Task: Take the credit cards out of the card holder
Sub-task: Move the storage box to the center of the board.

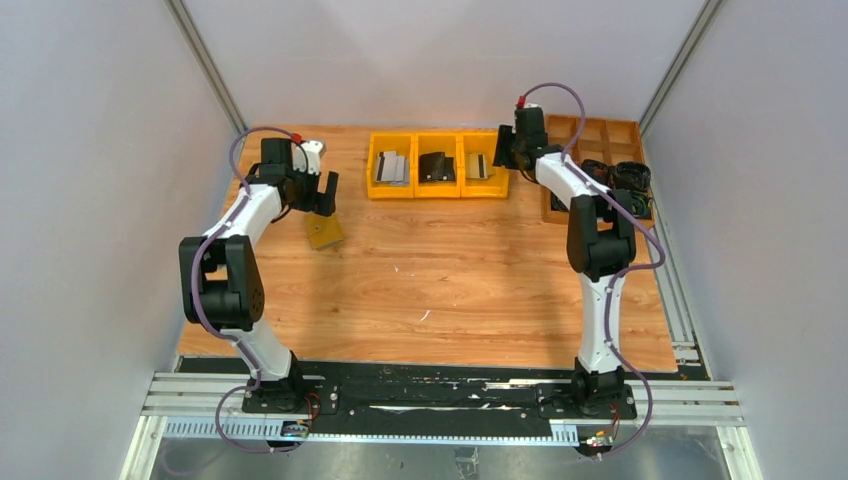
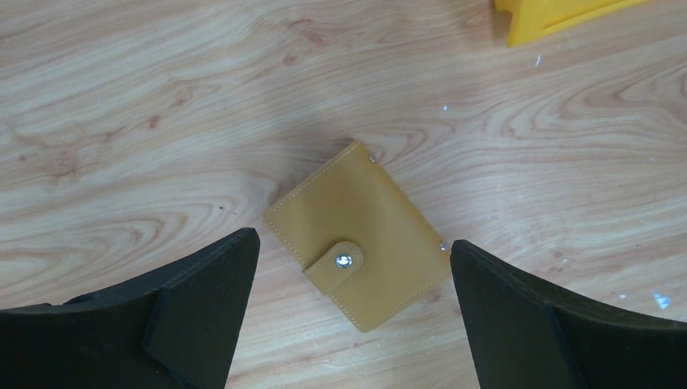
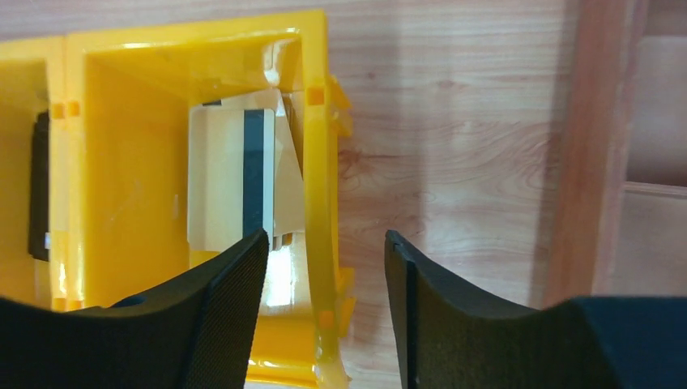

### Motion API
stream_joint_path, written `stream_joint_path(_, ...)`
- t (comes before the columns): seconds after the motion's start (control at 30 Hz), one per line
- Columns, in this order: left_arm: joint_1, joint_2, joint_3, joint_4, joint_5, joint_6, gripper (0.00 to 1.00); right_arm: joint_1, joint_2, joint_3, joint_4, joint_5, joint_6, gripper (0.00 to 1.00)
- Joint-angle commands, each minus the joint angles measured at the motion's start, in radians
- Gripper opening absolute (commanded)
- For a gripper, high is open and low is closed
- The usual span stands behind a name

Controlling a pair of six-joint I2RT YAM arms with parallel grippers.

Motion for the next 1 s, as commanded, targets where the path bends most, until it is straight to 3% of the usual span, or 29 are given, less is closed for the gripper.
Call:
stream_joint_path(0.0,0.005,0.038,0.042,-0.038,-0.02,0.091,1.0,0.022,0.058,0.07,-0.045,0.059,-0.032,0.57)
stream_joint_path(0.2,0.006,0.089,0.113,-0.062,-0.041,0.111,1.0,0.03,0.053,0.022,-0.052,0.052,-0.04,0.31)
stream_joint_path(0.33,0.006,0.124,0.161,-0.097,-0.019,0.116,1.0,0.037,-0.041,-0.126,-0.032,0.075,-0.057,0.14)
stream_joint_path(0.5,0.006,0.143,0.162,-0.109,0.01,0.115,1.0,0.039,-0.184,-0.332,0.002,0.079,-0.055,0.0)
stream_joint_path(0.97,0.006,0.142,0.107,-0.224,0.017,0.261,0.99,0.047,-0.415,-0.604,-0.035,0.014,-0.18,0.0)
